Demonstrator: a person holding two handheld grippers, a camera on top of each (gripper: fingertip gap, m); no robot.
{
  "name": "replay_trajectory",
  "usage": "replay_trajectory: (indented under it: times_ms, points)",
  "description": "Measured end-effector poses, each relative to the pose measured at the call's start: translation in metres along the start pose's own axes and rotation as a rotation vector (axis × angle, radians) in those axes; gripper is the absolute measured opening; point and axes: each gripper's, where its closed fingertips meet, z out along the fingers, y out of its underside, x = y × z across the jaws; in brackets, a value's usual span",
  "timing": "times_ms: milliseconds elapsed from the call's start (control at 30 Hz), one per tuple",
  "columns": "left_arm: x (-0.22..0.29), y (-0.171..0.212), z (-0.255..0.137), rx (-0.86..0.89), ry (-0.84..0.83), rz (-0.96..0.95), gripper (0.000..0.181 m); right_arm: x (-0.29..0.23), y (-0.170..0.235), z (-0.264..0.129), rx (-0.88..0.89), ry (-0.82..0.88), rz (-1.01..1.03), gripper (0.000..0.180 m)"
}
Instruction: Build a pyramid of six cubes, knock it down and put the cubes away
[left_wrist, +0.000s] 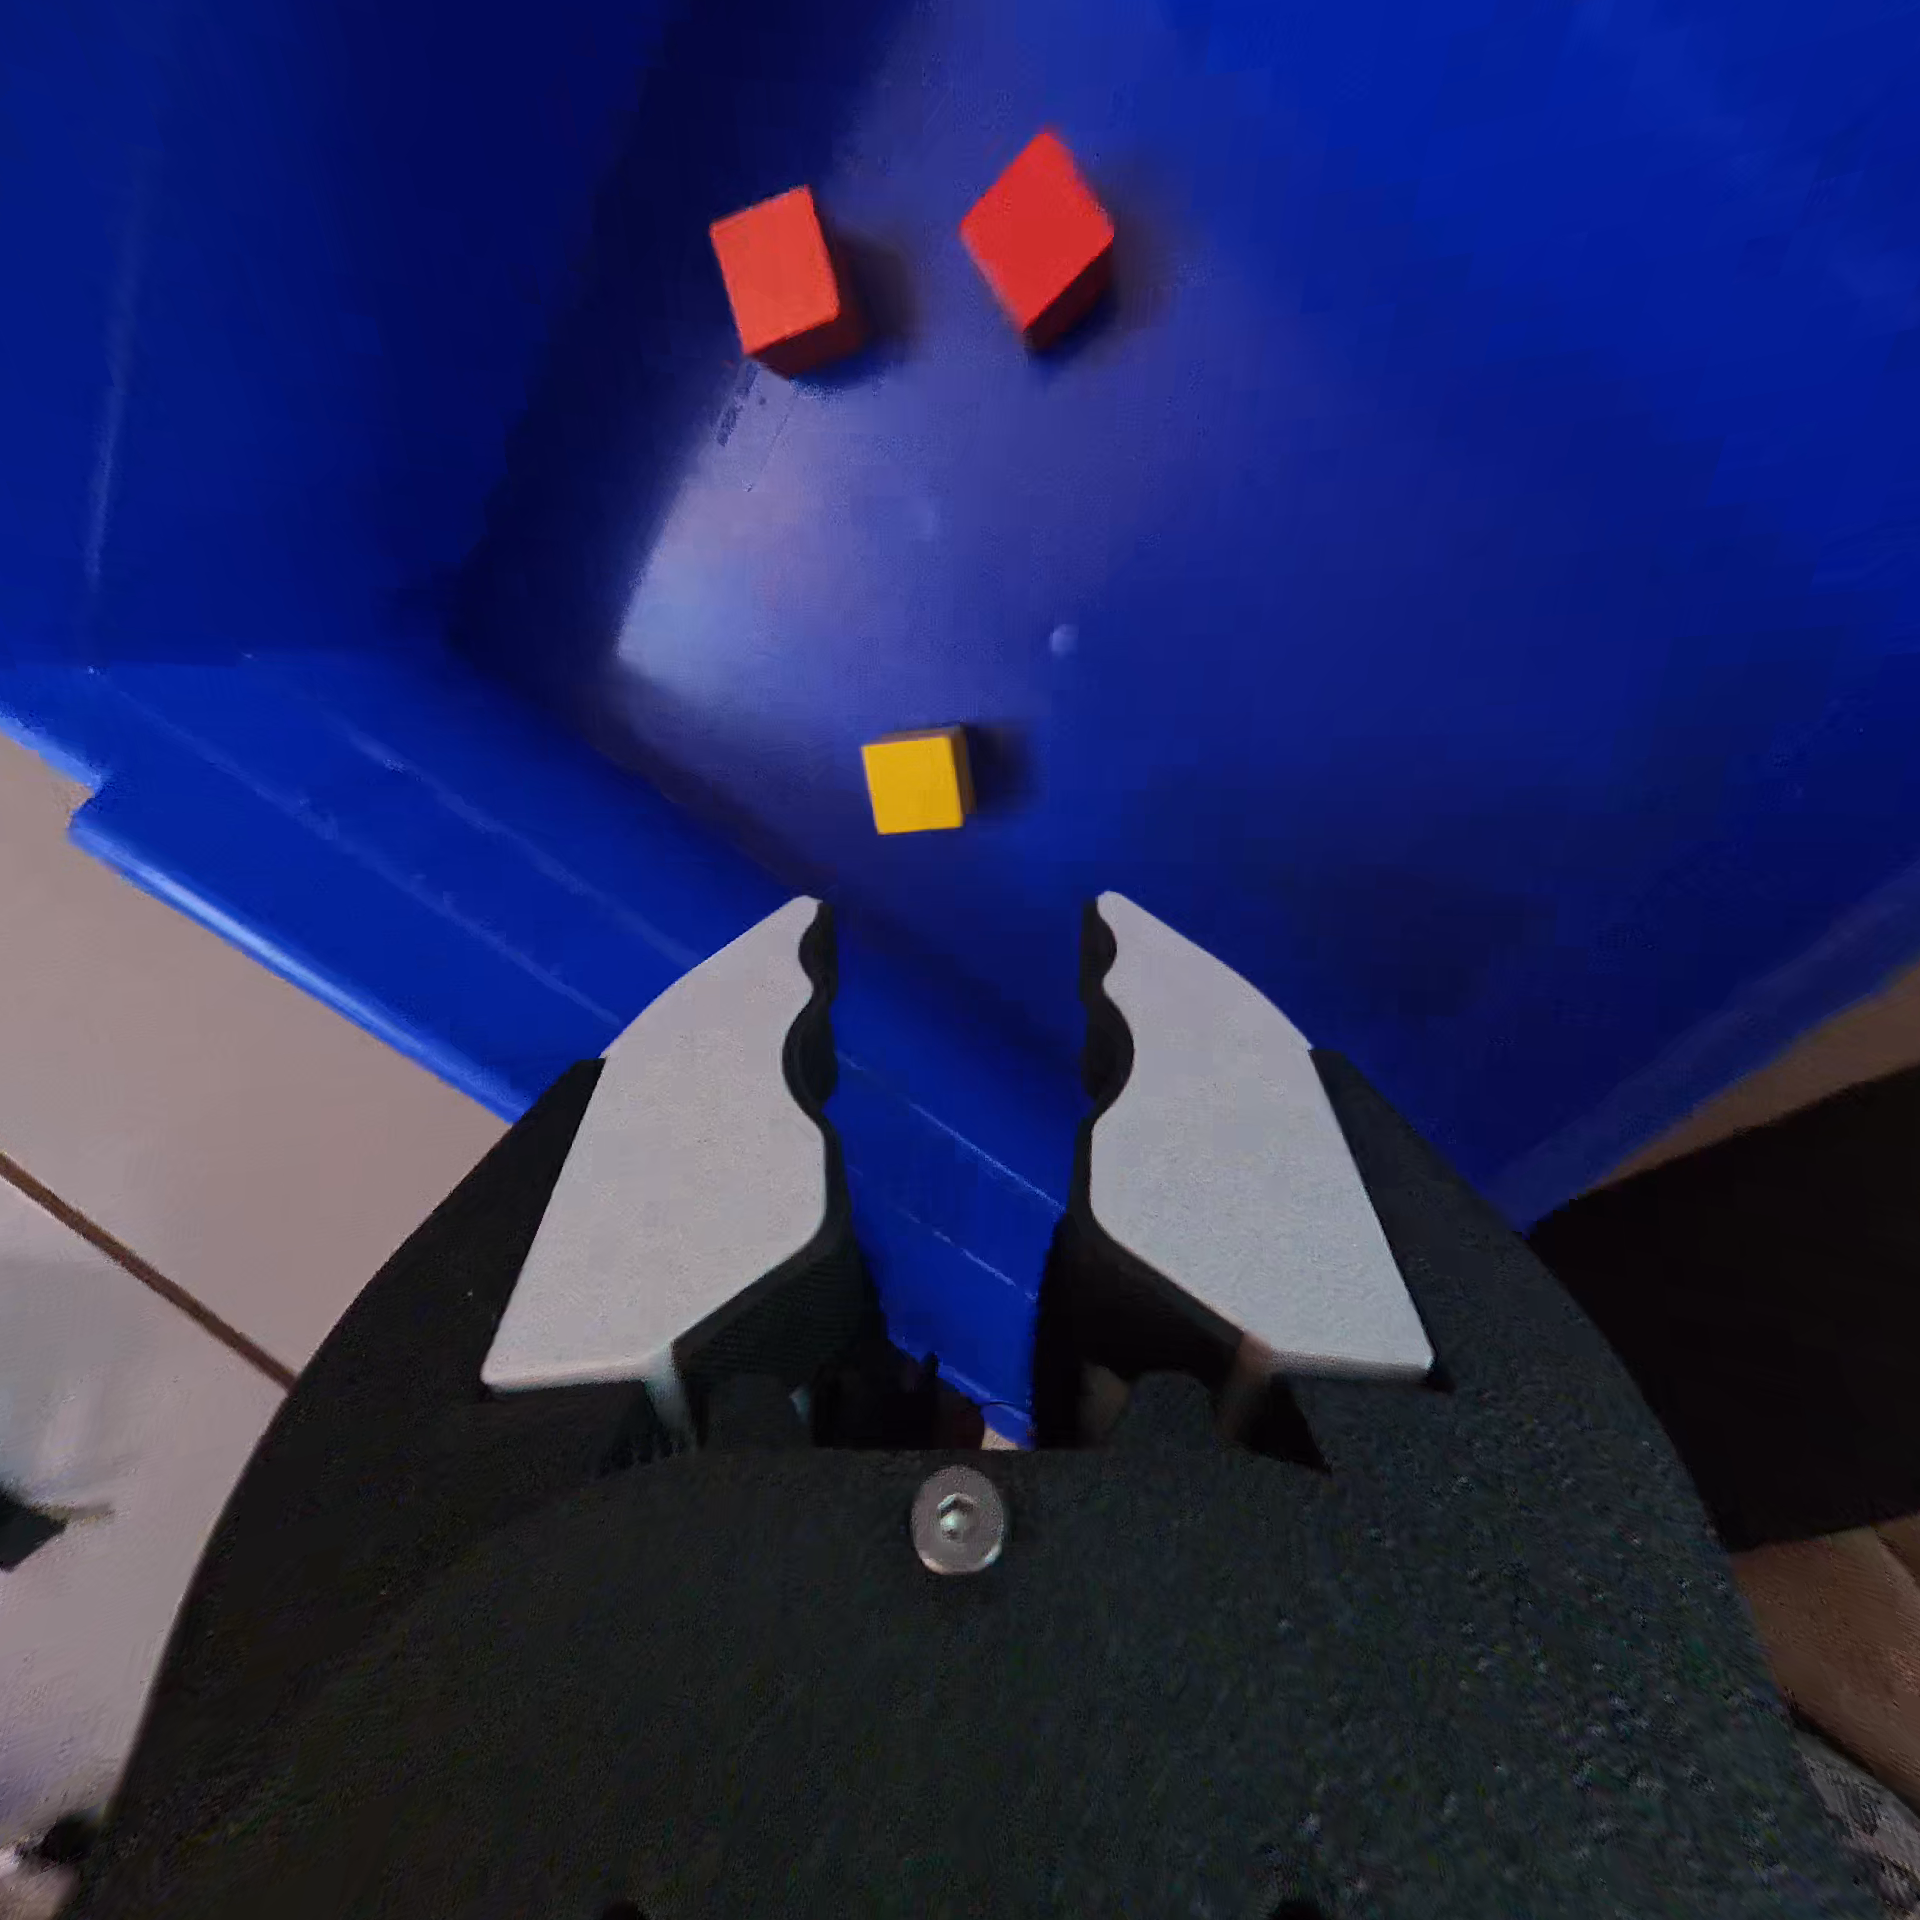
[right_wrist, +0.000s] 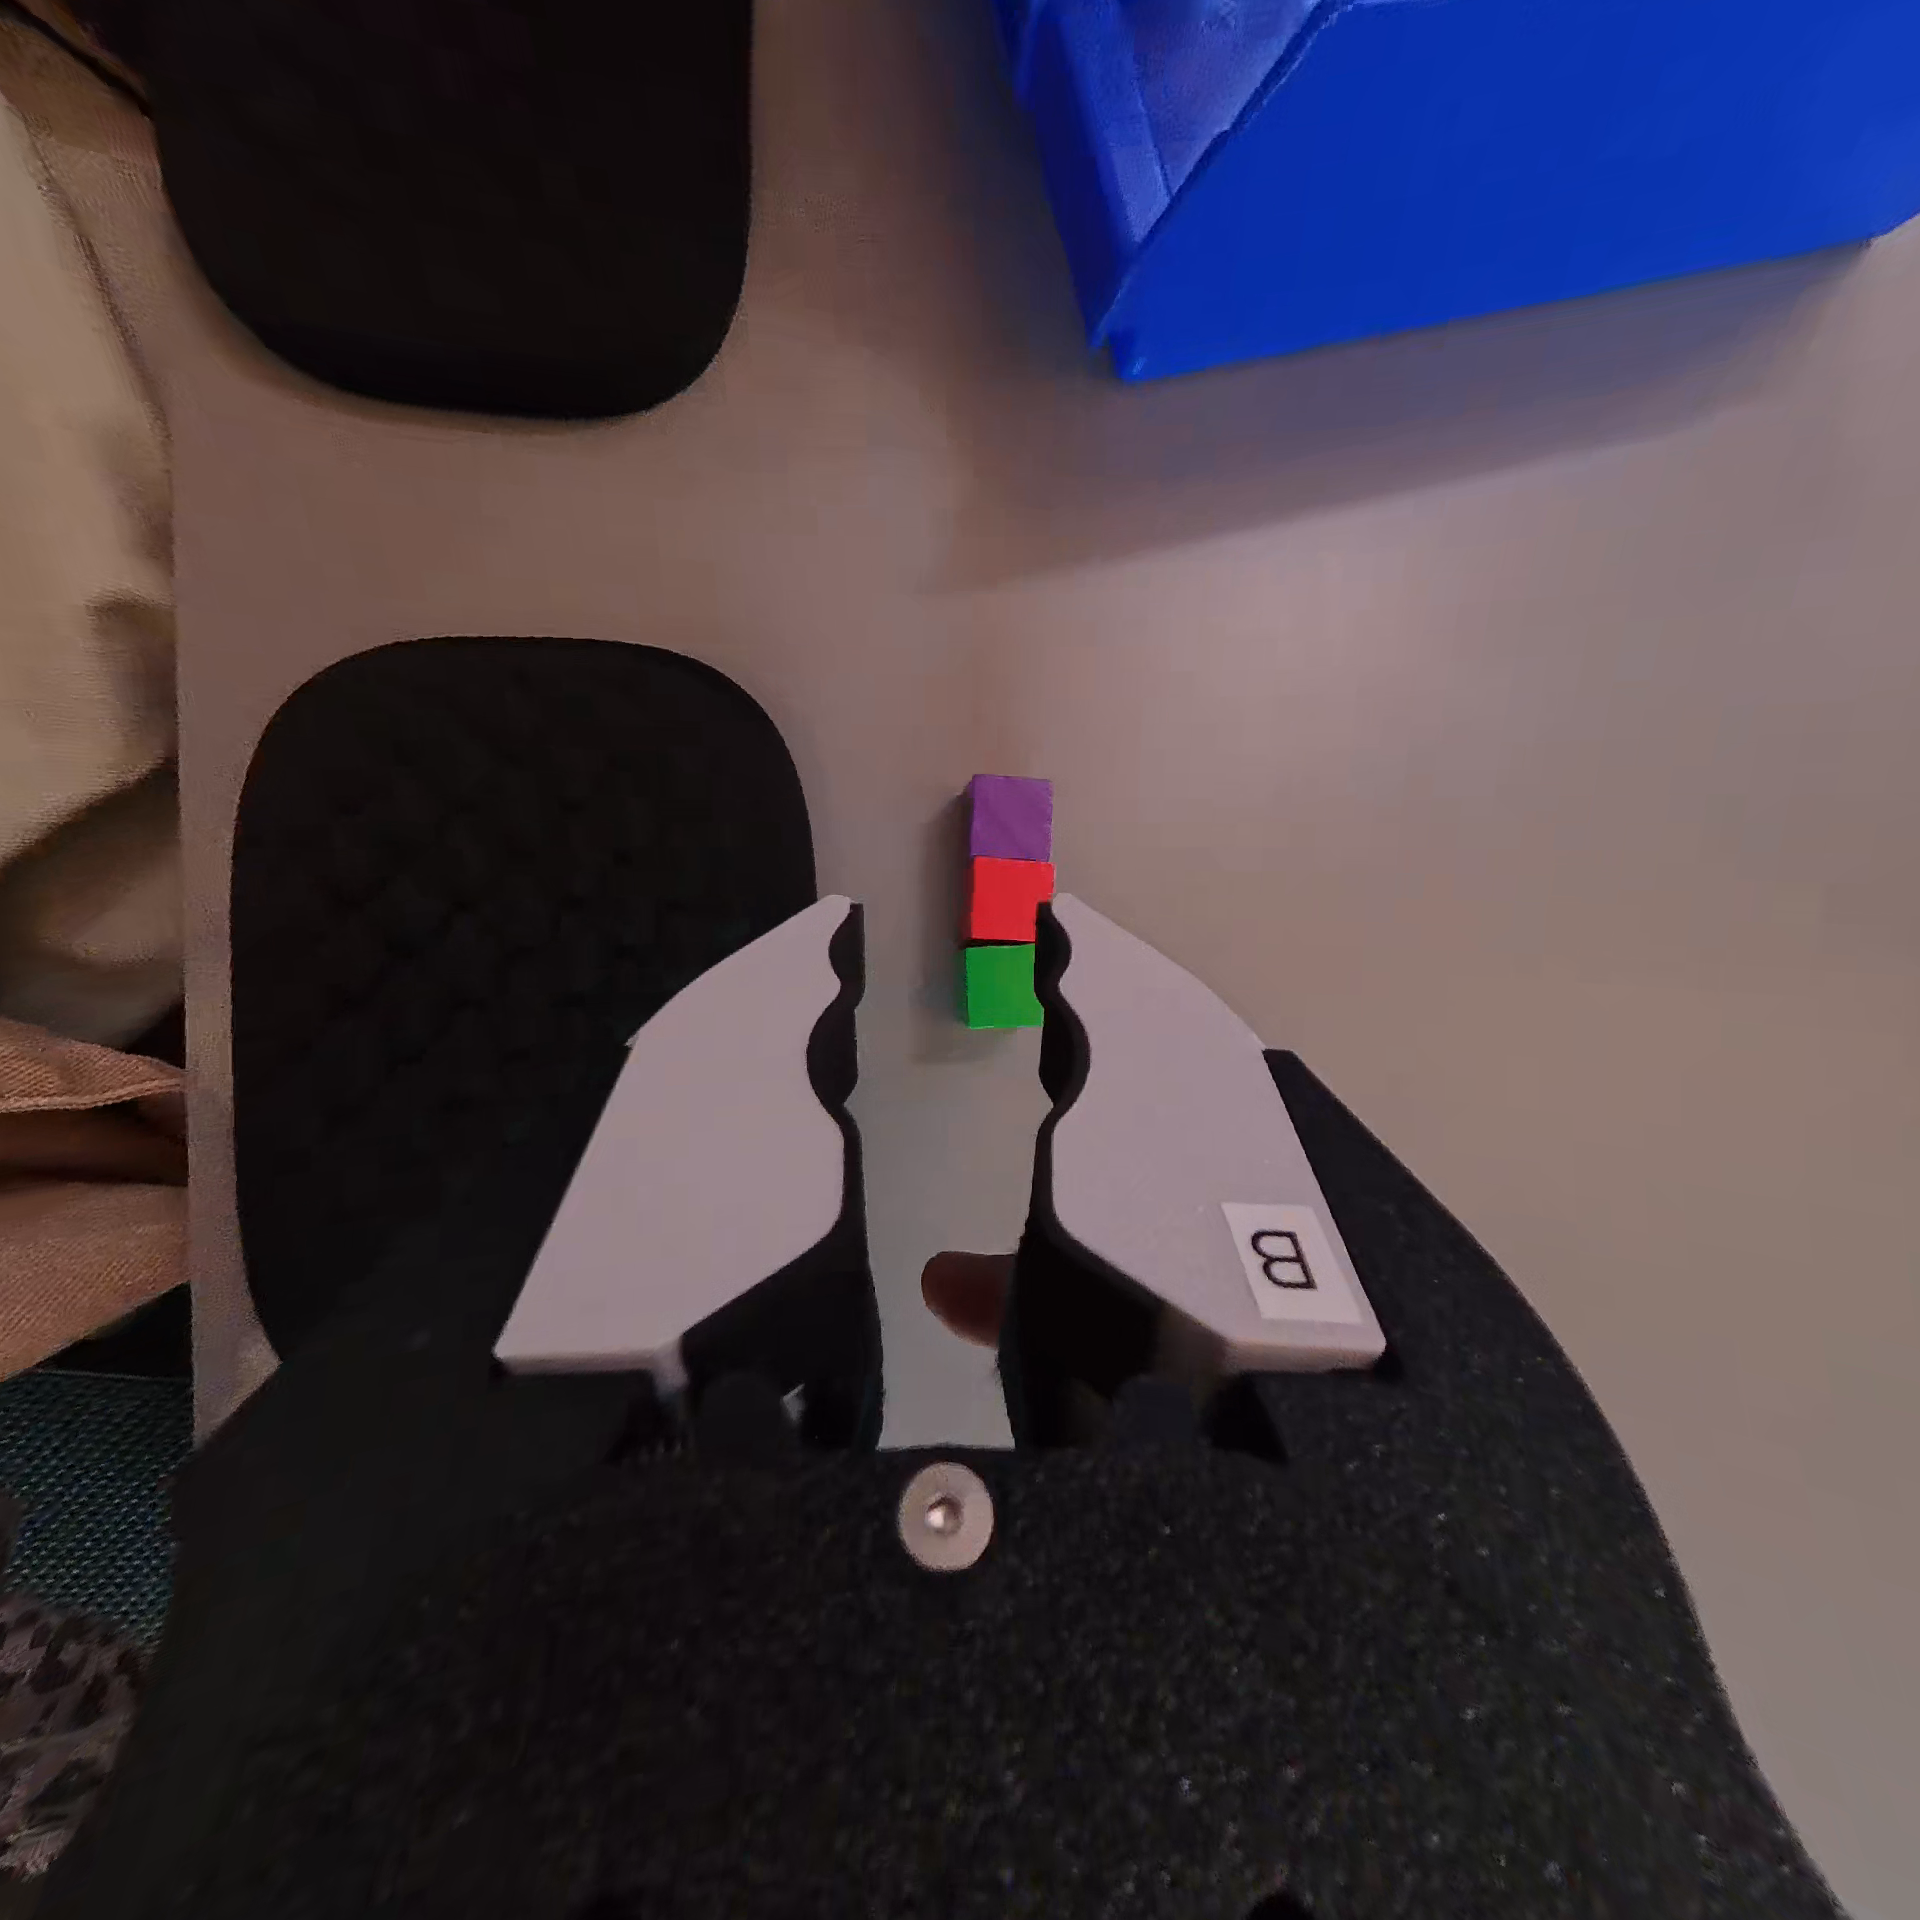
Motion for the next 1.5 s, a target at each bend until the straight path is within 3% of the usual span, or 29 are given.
replay_trajectory:
  times_ms: [233,400,467,600,733,867,933,1033,1100,1200,1300,1500]
  points:
    - [-0.010,0.002,0.043,-0.189,0.032,-0.029,0.042,0.000,0.007,0.000,-0.001,0.040,-0.011,0.028]
    - [-0.009,0.004,0.056,-0.229,0.045,-0.060,0.035,0.006,0.007,-0.001,0.004,0.067,-0.004,0.028]
    - [-0.005,0.003,0.058,-0.233,0.056,-0.048,0.022,0.007,0.006,0.000,0.006,0.074,-0.009,0.028]
    - [0.001,-0.004,0.055,-0.178,0.077,-0.035,0.022,0.008,0.003,-0.001,0.009,0.095,-0.013,0.028]
    - [0.027,-0.030,0.018,0.153,0.168,-0.019,0.022,0.011,-0.013,-0.005,0.098,0.142,-0.018,0.028]
    - [0.086,-0.058,-0.074,0.875,0.273,0.133,0.022,0.004,-0.072,-0.023,0.467,0.093,0.117,0.023]
    - [0.114,-0.050,-0.124,1.246,0.236,0.216,0.022,0.002,-0.103,-0.036,0.656,0.017,0.234,0.023]
    - [0.153,-0.025,-0.165,1.606,0.177,0.292,0.021,-0.003,-0.145,-0.049,0.831,-0.131,0.358,0.024]
    - [0.173,-0.015,-0.172,1.713,0.074,0.360,0.021,-0.006,-0.169,-0.051,0.879,-0.251,0.458,0.029]
    - [0.192,-0.009,-0.169,1.738,-0.101,0.482,0.021,-0.022,-0.192,-0.047,0.860,-0.434,0.531,0.047]
    - [0.207,-0.005,-0.172,1.749,-0.187,0.593,0.021,-0.032,-0.197,-0.038,0.799,-0.504,0.568,0.043]
    - [0.223,-0.002,-0.175,1.778,-0.193,0.683,0.021,-0.045,-0.201,-0.034,0.807,-0.660,0.632,0.026]
